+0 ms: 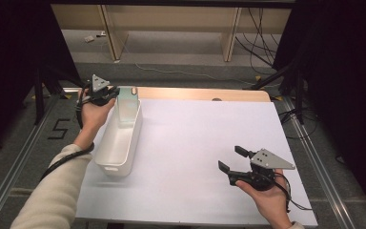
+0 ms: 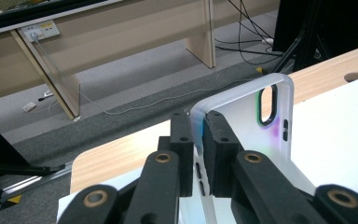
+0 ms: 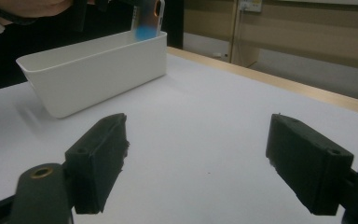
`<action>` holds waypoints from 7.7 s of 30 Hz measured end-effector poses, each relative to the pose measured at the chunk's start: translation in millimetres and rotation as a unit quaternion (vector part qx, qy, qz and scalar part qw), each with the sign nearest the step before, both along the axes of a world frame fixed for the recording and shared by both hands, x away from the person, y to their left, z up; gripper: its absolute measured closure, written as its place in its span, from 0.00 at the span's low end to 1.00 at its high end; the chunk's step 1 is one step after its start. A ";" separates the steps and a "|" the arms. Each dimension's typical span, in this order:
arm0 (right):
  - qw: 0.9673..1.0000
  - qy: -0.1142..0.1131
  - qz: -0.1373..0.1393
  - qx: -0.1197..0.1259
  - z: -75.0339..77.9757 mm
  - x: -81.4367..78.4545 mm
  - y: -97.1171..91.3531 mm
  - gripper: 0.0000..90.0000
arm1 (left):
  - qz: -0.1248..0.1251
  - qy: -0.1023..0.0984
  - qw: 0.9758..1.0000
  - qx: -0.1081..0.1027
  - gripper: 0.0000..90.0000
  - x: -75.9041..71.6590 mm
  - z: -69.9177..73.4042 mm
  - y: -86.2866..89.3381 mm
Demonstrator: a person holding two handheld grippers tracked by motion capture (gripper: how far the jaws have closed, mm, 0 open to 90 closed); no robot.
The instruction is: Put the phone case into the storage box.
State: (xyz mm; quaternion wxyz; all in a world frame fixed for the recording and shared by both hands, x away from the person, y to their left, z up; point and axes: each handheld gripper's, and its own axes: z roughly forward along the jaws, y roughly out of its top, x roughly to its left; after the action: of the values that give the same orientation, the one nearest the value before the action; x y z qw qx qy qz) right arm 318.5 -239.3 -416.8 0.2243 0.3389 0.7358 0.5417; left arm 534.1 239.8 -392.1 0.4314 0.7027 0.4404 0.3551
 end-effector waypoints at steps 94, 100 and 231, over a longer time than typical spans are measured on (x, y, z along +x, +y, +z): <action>1.000 0.012 0.000 -0.008 -2.2 2.1 -1.3 0.23 | 0.034 0.020 0.998 0.050 0.85 25.8 -19.9 -9.8; 1.000 0.008 0.001 -0.004 -2.5 2.5 -0.8 0.23 | 0.040 0.022 0.998 0.051 0.82 26.4 -19.2 -7.9; 1.000 -0.004 0.005 -0.007 1.0 -0.3 -9.8 0.20 | -0.156 -0.026 0.985 -0.076 0.17 -215.2 -22.4 -32.1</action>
State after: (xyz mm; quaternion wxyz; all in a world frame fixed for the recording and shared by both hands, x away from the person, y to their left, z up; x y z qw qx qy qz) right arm 318.1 -249.1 -415.8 0.2269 0.3317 0.7402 0.5390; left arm 318.9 207.7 -414.6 0.5448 0.7186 0.3397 0.2671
